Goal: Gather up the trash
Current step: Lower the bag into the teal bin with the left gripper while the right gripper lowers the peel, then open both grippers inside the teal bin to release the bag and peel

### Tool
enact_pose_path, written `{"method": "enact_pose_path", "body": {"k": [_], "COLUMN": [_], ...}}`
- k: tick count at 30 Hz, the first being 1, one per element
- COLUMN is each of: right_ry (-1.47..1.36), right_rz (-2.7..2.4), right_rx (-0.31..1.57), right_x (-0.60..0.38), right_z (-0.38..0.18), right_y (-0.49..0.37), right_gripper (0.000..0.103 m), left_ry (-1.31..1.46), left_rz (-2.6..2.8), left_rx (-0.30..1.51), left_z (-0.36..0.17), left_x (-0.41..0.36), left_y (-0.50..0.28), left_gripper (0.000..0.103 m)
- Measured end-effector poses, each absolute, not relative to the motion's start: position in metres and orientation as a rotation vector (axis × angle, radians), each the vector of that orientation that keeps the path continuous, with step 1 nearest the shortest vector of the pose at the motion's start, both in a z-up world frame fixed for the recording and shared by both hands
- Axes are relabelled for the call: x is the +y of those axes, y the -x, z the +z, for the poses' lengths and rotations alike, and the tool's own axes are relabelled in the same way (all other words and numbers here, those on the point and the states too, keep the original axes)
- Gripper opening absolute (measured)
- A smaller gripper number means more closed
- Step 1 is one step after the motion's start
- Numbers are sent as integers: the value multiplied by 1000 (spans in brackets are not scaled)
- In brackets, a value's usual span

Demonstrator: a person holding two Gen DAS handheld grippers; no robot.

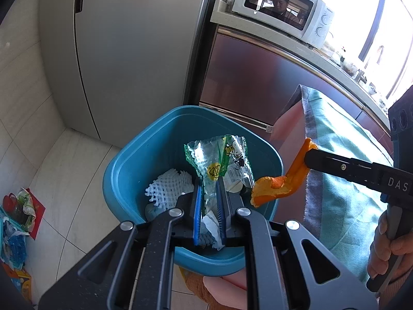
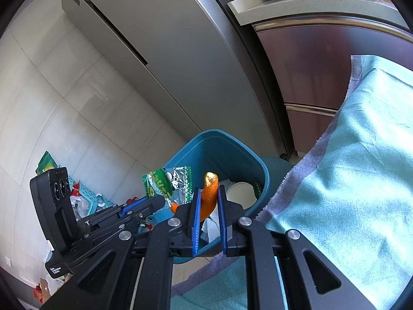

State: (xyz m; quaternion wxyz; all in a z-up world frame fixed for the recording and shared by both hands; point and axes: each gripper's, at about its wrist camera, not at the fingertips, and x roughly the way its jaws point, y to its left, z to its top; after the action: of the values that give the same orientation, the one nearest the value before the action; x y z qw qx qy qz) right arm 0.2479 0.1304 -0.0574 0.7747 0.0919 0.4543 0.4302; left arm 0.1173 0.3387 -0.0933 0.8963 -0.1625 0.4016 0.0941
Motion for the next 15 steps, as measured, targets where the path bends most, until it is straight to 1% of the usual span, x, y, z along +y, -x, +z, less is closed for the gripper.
{"method": "enact_pose_path", "body": {"k": [15], "right_ry": [-161], "right_rz": [928], "right_rx": [1009], "right_x": [147], "right_z": [-61], "right_y": [-249], "right_gripper": [12], "left_ry": [347], "left_rz": [212], "left_rx": [855], "left_z": [-105], "left_x": [340], "left_y": [-123], "left_gripper": [11]}}
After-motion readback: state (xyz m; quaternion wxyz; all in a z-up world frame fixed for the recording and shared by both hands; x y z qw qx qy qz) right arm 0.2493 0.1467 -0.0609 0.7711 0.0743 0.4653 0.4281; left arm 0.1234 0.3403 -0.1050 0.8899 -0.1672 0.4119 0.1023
